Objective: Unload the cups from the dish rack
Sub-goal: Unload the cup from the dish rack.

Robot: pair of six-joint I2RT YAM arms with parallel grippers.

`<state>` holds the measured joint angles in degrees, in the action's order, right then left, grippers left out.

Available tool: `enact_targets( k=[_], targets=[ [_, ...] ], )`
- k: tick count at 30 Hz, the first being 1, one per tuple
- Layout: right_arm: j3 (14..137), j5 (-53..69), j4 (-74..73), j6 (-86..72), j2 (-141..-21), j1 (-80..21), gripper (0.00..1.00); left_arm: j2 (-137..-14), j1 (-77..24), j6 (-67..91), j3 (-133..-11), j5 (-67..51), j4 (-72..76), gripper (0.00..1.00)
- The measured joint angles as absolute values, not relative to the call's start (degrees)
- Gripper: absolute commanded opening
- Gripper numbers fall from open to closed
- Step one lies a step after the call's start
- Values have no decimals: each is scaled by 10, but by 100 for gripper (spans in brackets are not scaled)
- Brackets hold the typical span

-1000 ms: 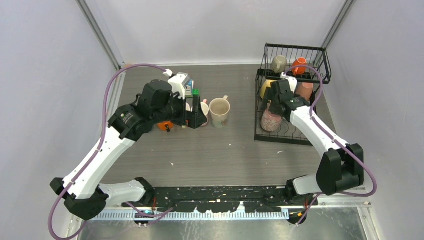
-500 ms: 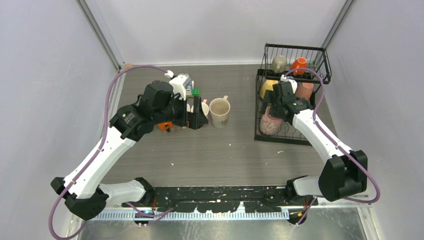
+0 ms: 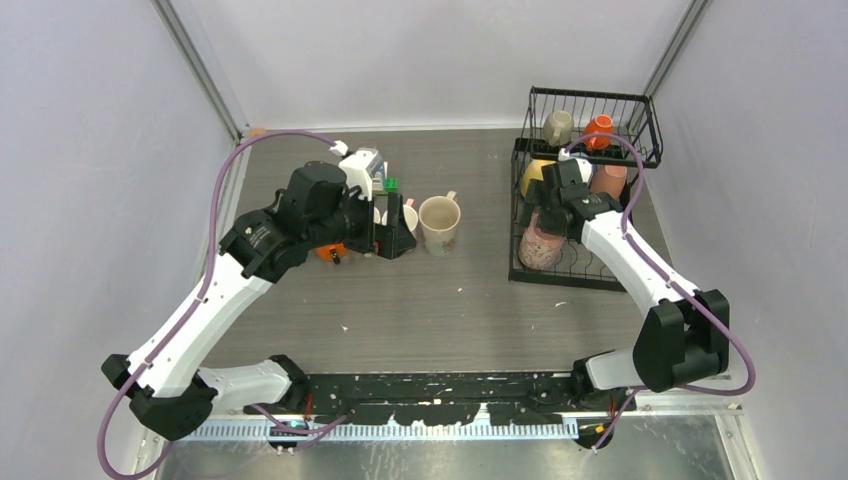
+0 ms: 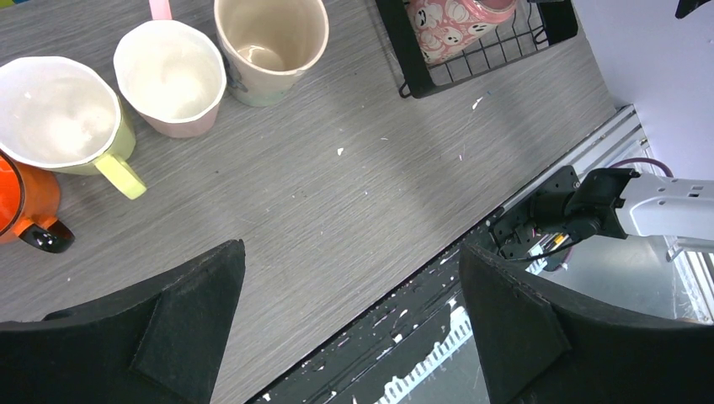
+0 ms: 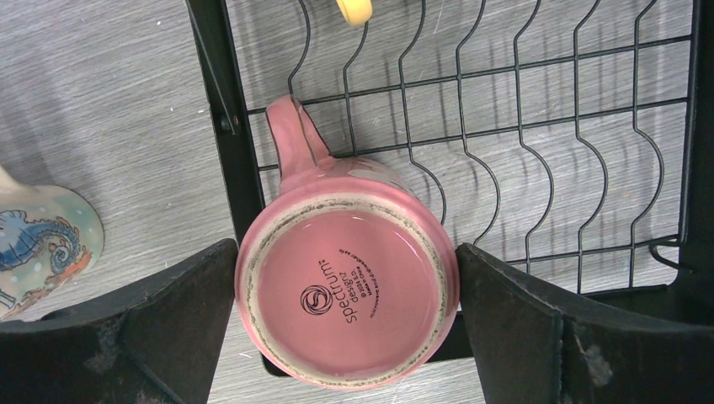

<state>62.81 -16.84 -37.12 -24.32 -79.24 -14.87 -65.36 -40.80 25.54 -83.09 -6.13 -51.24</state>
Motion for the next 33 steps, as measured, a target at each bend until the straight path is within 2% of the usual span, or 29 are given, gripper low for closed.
enact_targets(
  k=[31, 33],
  targets=[
    [608, -196, -361, -282, -803, -164, 100, -685, -408, 269, -811, -73, -501, 100],
    [608, -196, -362, -286, -803, -164, 97, -688, -408, 271, -811, -75, -497, 100]
  ],
)
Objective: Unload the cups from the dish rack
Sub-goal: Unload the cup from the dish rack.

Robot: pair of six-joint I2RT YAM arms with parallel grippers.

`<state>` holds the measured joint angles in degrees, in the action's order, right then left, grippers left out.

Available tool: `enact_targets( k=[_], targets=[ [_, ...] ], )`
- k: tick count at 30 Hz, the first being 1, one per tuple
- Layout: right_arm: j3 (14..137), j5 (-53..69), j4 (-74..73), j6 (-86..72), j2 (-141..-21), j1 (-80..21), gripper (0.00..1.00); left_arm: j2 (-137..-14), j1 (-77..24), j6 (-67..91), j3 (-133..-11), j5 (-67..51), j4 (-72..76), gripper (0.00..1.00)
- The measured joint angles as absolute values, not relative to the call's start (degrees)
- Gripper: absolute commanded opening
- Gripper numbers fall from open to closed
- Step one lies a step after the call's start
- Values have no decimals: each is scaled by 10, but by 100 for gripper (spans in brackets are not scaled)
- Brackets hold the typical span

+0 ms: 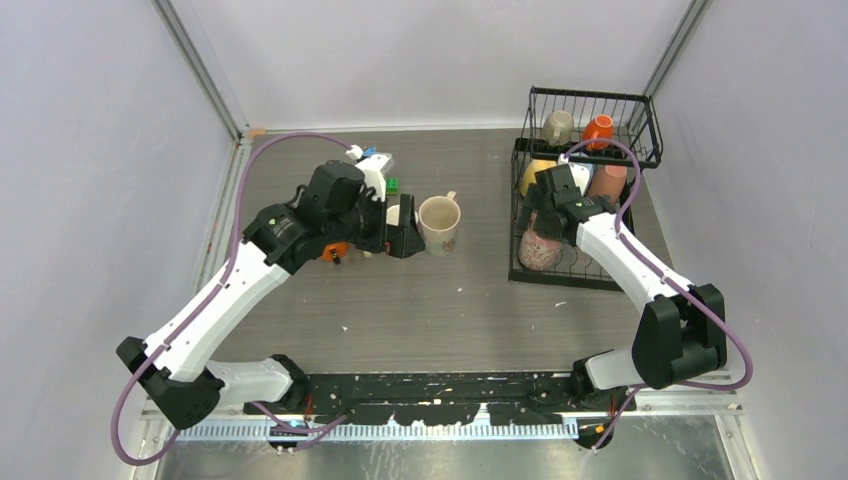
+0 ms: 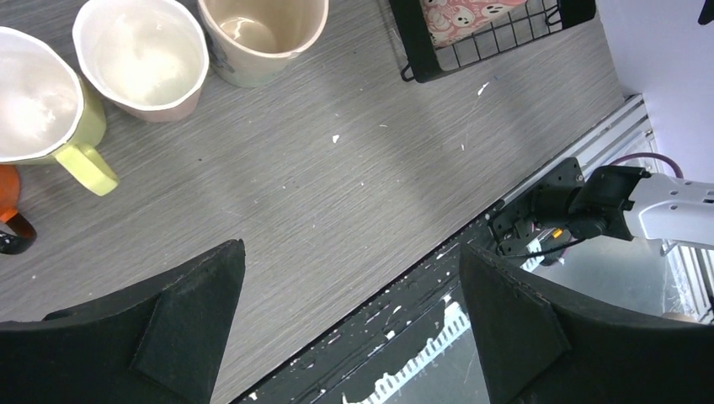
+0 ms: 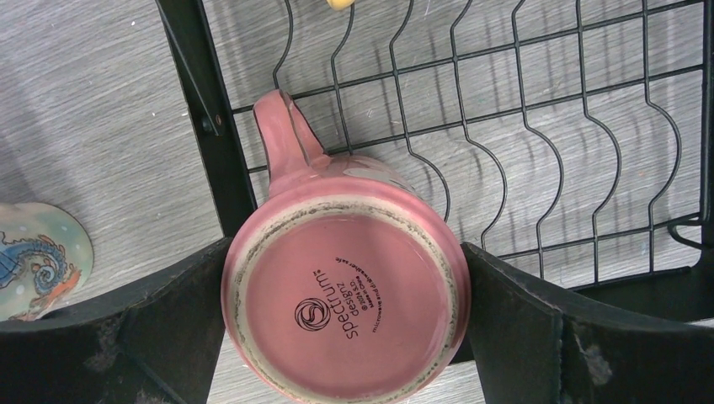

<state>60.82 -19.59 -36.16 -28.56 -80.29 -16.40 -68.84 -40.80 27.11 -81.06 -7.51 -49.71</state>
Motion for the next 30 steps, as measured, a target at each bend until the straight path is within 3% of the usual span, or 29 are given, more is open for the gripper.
enact_targets(
  k=[9, 19, 30],
  targets=[
    [628, -185, -424, -307, -802, -166, 72, -709, -408, 312, -780, -107, -444, 100],
    [676, -186, -499, -323, -799, -167, 65, -751, -408, 367, -752, -151, -360, 99],
    [698, -185, -512, -345, -781, -153, 64, -775, -408, 457, -696, -189, -249, 97]
  ],
)
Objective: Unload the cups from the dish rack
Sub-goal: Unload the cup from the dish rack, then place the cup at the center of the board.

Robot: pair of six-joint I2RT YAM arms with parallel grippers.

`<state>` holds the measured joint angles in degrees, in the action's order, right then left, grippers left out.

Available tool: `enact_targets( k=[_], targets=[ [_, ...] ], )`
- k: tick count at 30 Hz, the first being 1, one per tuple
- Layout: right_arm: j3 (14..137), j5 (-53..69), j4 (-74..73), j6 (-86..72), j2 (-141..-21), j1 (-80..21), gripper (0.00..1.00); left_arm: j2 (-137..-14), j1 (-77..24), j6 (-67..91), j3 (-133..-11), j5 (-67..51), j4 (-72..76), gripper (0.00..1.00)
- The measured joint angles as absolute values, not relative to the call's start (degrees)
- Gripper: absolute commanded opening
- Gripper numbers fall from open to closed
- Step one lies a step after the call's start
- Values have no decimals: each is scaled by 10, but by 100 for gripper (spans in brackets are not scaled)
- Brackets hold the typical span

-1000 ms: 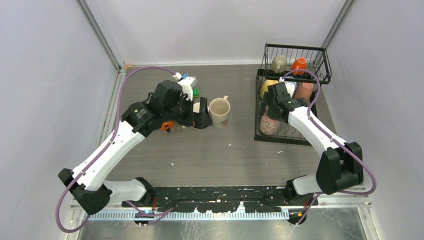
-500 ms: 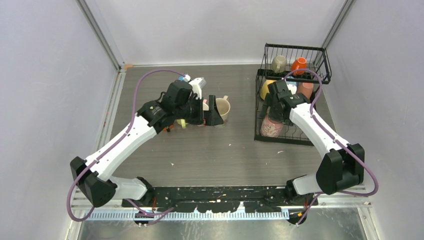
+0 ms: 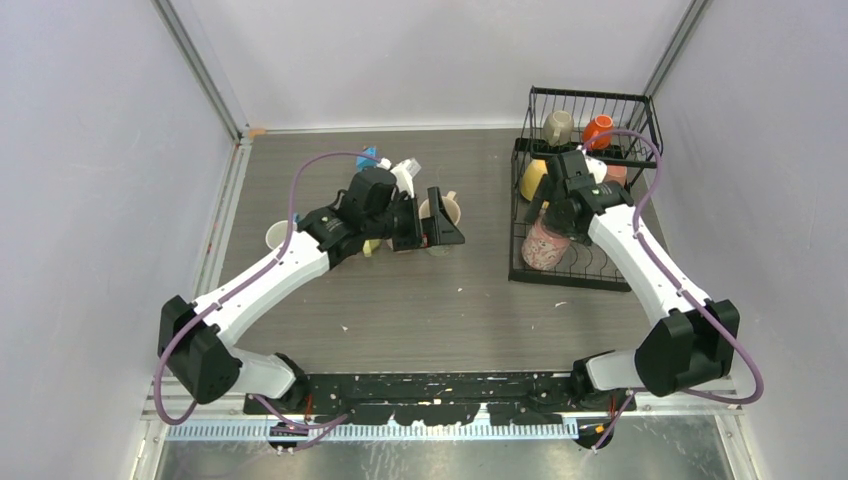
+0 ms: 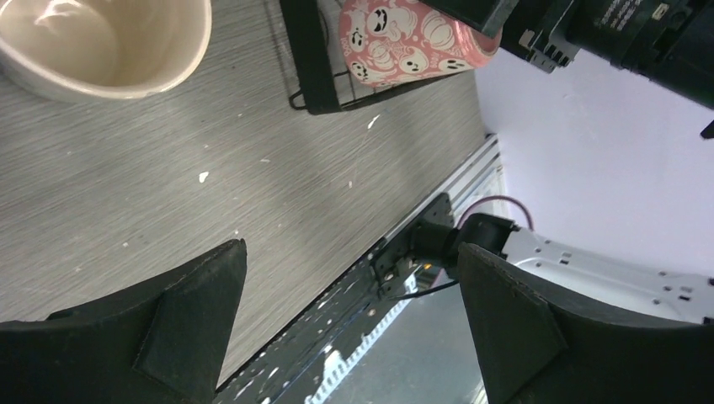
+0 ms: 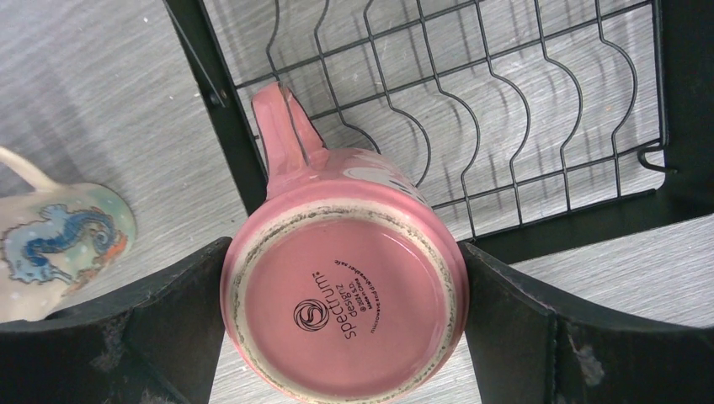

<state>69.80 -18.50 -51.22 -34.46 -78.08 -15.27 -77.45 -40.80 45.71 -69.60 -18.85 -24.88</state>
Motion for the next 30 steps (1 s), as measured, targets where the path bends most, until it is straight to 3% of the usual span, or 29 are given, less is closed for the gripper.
enact_targets(
  k=[30],
  targets=[
    [757, -46, -530, -424, -700, -148, 61, -890, -419, 649, -681, -197, -14, 86]
  ],
)
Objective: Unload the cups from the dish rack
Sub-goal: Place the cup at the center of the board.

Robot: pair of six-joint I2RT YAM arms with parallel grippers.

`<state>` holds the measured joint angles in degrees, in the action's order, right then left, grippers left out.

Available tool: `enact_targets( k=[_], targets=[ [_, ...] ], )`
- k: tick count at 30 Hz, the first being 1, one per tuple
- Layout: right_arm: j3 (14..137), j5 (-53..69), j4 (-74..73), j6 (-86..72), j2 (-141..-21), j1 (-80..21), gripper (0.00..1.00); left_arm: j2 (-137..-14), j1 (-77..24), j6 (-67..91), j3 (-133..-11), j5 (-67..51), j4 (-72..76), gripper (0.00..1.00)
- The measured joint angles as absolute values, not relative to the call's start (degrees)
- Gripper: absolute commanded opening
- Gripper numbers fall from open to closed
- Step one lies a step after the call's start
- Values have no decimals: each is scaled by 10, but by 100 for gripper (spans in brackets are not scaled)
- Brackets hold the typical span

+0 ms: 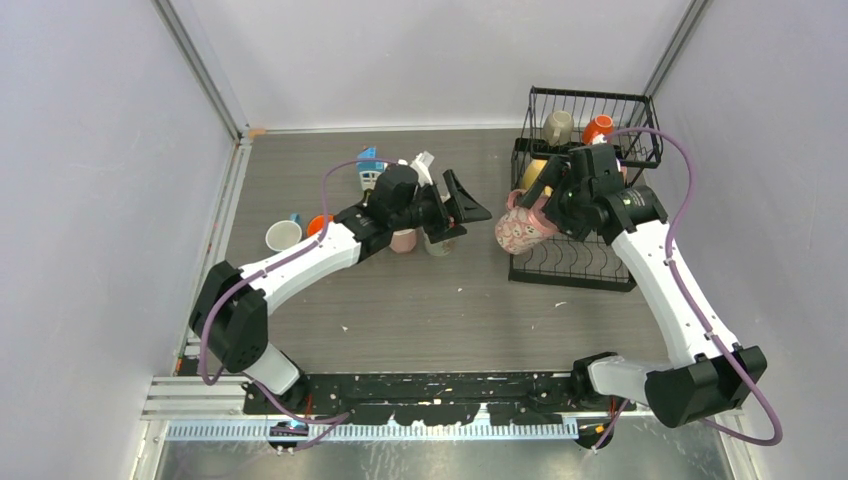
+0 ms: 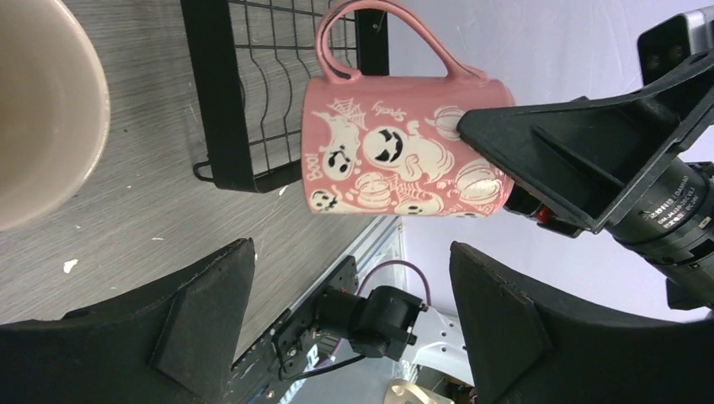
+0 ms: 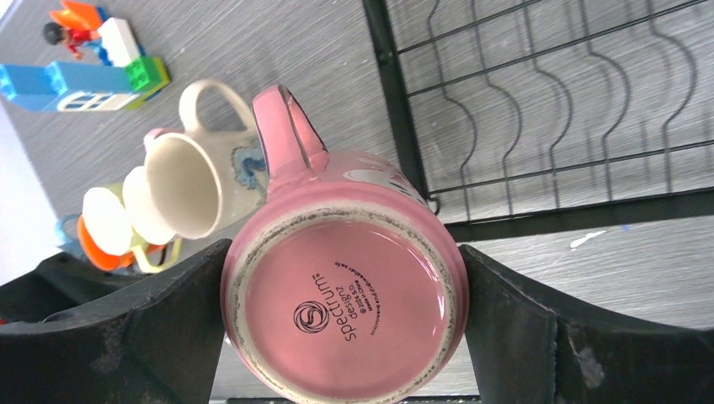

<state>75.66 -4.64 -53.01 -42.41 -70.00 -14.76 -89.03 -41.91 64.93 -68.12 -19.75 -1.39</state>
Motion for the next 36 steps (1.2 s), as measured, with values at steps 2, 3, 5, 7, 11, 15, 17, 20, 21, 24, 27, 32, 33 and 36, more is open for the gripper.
enact_targets(
  k=[2, 3, 5, 7, 11, 15, 17, 20, 21, 24, 27, 32, 33, 36],
  targets=[
    [757, -28, -529, -432, -698, -148, 61, -890, -420, 655, -681, -197, -7, 86],
    [757, -18, -528, -437, -697, -148, 61, -890, -420, 656, -681, -197, -3, 86],
    [757, -1, -524, -444, -697, -148, 61, -890, -420, 658, -679, -197, 8, 85],
    [757, 12, -519, -451, -697, -148, 61, -890, -420, 659, -673, -197, 20, 85],
    [757, 32, -506, -465, -696, -148, 61, -890, -420, 662, -653, -196, 33, 85],
    [757, 49, -496, -475, -696, -148, 61, -890, -420, 675, -638, -197, 52, 83],
    [757, 58, -491, -481, -696, -148, 61, -890, -420, 686, -636, -200, 71, 83],
    [757, 72, -480, -490, -696, -148, 61, -890, -420, 704, -632, -207, 110, 82],
    [757, 78, -475, -495, -696, -148, 61, -890, -420, 713, -628, -209, 127, 82],
    [757, 97, -458, -509, -696, -148, 61, -889, -418, 739, -606, -211, 180, 80],
    [757, 114, -440, -520, -696, -148, 61, -886, -415, 769, -580, -213, 222, 75],
    [748, 146, -400, -549, -696, -146, 61, -865, -406, 795, -568, -215, 251, 66],
    [744, 155, -386, -559, -696, -145, 61, -858, -403, 796, -568, -215, 251, 63],
    [731, 180, -342, -585, -695, -141, 61, -839, -395, 798, -568, -215, 251, 57]
  ],
)
